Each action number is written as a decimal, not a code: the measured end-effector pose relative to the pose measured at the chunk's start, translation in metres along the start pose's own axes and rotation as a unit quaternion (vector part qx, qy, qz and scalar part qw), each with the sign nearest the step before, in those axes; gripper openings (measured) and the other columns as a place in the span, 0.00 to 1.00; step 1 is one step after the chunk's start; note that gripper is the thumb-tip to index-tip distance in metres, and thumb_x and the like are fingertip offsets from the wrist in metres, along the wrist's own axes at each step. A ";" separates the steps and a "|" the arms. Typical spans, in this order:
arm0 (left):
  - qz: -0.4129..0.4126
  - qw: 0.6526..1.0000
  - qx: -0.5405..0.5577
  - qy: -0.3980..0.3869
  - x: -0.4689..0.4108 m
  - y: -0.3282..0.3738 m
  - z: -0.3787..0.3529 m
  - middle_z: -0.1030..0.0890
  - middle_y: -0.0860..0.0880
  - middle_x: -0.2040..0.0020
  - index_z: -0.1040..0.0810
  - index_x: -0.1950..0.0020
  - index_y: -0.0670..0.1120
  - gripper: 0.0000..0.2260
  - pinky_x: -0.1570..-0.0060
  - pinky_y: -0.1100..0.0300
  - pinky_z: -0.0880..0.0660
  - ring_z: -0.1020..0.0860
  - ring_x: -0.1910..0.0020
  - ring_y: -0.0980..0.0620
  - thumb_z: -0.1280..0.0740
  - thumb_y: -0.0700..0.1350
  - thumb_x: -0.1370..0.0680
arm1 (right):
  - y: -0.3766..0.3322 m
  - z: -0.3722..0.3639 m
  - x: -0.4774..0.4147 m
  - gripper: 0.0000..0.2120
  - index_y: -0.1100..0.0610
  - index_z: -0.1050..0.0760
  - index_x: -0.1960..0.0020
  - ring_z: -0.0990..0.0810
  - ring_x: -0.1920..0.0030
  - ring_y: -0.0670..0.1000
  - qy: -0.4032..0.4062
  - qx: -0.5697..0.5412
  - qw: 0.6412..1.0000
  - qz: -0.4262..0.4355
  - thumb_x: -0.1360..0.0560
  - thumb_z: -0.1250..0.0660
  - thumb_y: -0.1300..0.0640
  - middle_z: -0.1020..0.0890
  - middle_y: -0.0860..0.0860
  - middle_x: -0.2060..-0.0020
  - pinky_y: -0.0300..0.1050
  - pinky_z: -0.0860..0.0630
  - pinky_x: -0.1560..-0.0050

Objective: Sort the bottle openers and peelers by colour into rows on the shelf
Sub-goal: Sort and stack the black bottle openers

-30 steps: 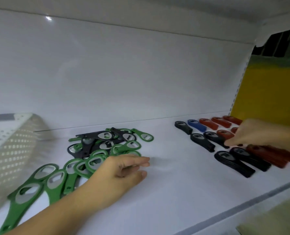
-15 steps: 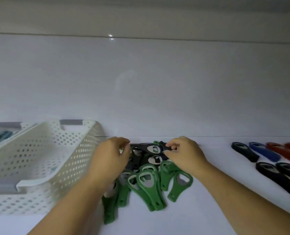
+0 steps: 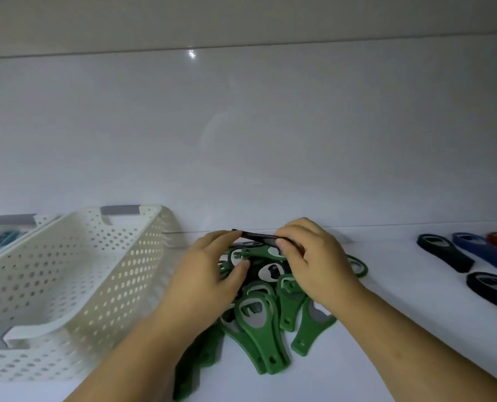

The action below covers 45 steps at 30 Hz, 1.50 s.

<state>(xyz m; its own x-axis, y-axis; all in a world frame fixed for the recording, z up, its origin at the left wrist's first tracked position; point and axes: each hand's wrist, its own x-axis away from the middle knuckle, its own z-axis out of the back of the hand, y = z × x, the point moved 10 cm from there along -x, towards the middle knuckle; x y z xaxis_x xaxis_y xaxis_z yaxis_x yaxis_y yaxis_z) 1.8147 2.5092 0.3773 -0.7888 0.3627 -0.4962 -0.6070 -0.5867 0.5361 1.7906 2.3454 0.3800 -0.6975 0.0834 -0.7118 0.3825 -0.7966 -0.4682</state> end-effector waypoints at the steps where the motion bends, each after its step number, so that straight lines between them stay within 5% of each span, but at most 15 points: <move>1: -0.005 1.000 -0.006 0.008 0.000 0.001 0.001 0.28 0.59 0.35 0.29 0.31 0.55 0.22 0.41 0.68 0.34 0.27 0.42 0.57 0.32 0.50 0.24 | -0.009 0.001 0.000 0.11 0.56 0.20 0.50 0.24 0.59 0.45 -0.012 -0.015 1.000 0.021 0.23 0.39 0.52 0.24 0.43 0.57 0.41 0.26 0.57; 5: -0.008 0.999 0.006 0.041 0.000 0.002 0.011 0.27 0.58 0.34 0.27 0.32 0.58 0.23 0.39 0.59 0.29 0.29 0.37 0.58 0.29 0.48 0.27 | -0.032 -0.001 0.003 0.15 0.55 0.20 0.49 0.25 0.60 0.44 -0.063 -0.044 0.995 0.065 0.23 0.43 0.49 0.22 0.43 0.58 0.42 0.27 0.58; 8: -0.010 0.999 0.035 -0.028 0.005 0.010 -0.005 0.18 0.58 0.63 0.17 0.54 0.58 0.06 0.61 0.62 0.25 0.22 0.64 0.59 0.31 0.46 0.25 | -0.035 -0.004 0.006 0.11 0.52 0.19 0.46 0.23 0.58 0.44 -0.074 -0.065 0.994 0.048 0.23 0.37 0.51 0.20 0.43 0.55 0.38 0.25 0.56; 10: 0.036 0.994 0.090 -0.041 0.007 0.006 -0.013 0.20 0.51 0.71 0.19 0.61 0.49 0.07 0.71 0.61 0.29 0.26 0.75 0.54 0.33 0.45 0.23 | -0.015 0.005 0.001 0.11 0.52 0.20 0.43 0.22 0.58 0.43 -0.042 -0.070 0.996 -0.020 0.23 0.35 0.52 0.21 0.42 0.53 0.38 0.24 0.54; 13: 0.171 0.933 0.315 -0.030 0.011 -0.006 -0.020 0.16 0.46 0.65 0.22 0.52 0.41 0.05 0.79 0.65 0.33 0.27 0.78 0.54 0.36 0.41 0.21 | 0.054 0.036 0.004 0.08 0.52 0.20 0.47 0.22 0.57 0.47 0.003 0.046 0.981 -0.191 0.23 0.36 0.55 0.20 0.46 0.50 0.43 0.23 0.52; 16: 0.241 0.866 0.437 -0.036 0.015 -0.012 -0.027 0.16 0.40 0.59 0.24 0.47 0.39 0.06 0.81 0.65 0.33 0.27 0.79 0.53 0.39 0.38 0.20 | 0.100 0.043 0.021 0.06 0.54 0.20 0.54 0.20 0.55 0.53 -0.047 0.140 0.945 -0.291 0.24 0.36 0.56 0.17 0.50 0.52 0.45 0.23 0.54; 21: 0.298 0.796 0.520 -0.079 0.020 -0.014 -0.041 0.16 0.40 0.52 0.24 0.44 0.39 0.09 0.78 0.65 0.29 0.23 0.73 0.52 0.41 0.36 0.20 | 0.098 0.017 0.024 0.21 0.57 0.27 0.70 0.27 0.63 0.55 -0.141 0.188 0.924 -0.301 0.30 0.32 0.40 0.26 0.51 0.68 0.43 0.32 0.70; 25: 0.326 0.754 0.558 -0.117 0.023 -0.015 -0.051 0.16 0.39 0.49 0.24 0.41 0.38 0.13 0.73 0.63 0.22 0.19 0.68 0.51 0.43 0.42 0.19 | 0.098 0.014 0.025 0.15 0.60 0.21 0.62 0.20 0.58 0.54 -0.128 0.135 0.932 -0.312 0.29 0.30 0.47 0.18 0.51 0.64 0.47 0.23 0.61; 28: 0.341 0.726 0.582 -0.136 0.026 -0.010 -0.055 0.17 0.37 0.49 0.23 0.43 0.36 0.16 0.68 0.58 0.19 0.16 0.63 0.47 0.45 0.46 0.18 | 0.093 0.030 0.021 0.06 0.54 0.23 0.55 0.21 0.57 0.52 -0.035 0.090 0.946 -0.308 0.24 0.33 0.51 0.20 0.48 0.60 0.46 0.23 0.56; 32: 0.349 0.713 0.591 -0.143 0.028 -0.009 -0.056 0.18 0.34 0.49 0.24 0.46 0.39 0.16 0.65 0.55 0.19 0.16 0.58 0.43 0.46 0.48 0.18 | 0.082 0.046 0.012 0.08 0.53 0.25 0.58 0.23 0.63 0.49 0.077 -0.084 0.953 -0.280 0.21 0.37 0.55 0.21 0.45 0.68 0.44 0.27 0.62; 35: 0.347 0.713 0.583 -0.176 0.031 -0.008 -0.060 0.18 0.35 0.49 0.24 0.41 0.41 0.17 0.66 0.55 0.19 0.16 0.58 0.43 0.46 0.50 0.18 | 0.048 0.025 0.008 0.07 0.51 0.21 0.58 0.25 0.71 0.38 -0.011 -0.243 0.935 -0.260 0.22 0.35 0.57 0.21 0.41 0.74 0.32 0.30 0.69; 37: 0.331 0.727 0.563 -0.212 0.033 -0.002 -0.063 0.18 0.36 0.48 0.23 0.40 0.41 0.17 0.66 0.57 0.18 0.16 0.57 0.44 0.43 0.50 0.20 | 0.022 0.005 0.010 0.04 0.51 0.18 0.55 0.22 0.68 0.36 -0.098 -0.254 0.933 -0.234 0.24 0.32 0.56 0.19 0.38 0.72 0.29 0.28 0.66; 40: 0.293 0.746 0.547 -0.241 0.034 0.008 -0.062 0.17 0.36 0.48 0.23 0.42 0.40 0.16 0.69 0.59 0.19 0.16 0.58 0.44 0.35 0.42 0.28 | 0.003 -0.015 0.017 0.04 0.45 0.18 0.54 0.19 0.62 0.42 -0.145 -0.240 0.935 -0.217 0.26 0.29 0.53 0.17 0.42 0.60 0.38 0.22 0.57; 45: 0.268 0.765 0.543 -0.221 0.029 0.007 -0.059 0.18 0.35 0.51 0.24 0.43 0.37 0.16 0.73 0.61 0.21 0.17 0.62 0.43 0.35 0.37 0.30 | 0.010 -0.022 0.024 0.05 0.49 0.21 0.50 0.26 0.75 0.41 -0.146 -0.259 0.913 -0.278 0.26 0.30 0.55 0.20 0.46 0.57 0.35 0.32 0.76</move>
<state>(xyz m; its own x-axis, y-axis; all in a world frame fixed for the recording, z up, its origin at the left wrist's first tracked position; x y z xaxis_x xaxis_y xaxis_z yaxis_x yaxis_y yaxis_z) 1.7937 2.4732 0.3263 -0.7630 0.6301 0.1444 0.2818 0.1232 0.9515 1.7910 2.3527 0.3467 -0.9741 0.1651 -0.1545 0.1033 -0.2828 -0.9536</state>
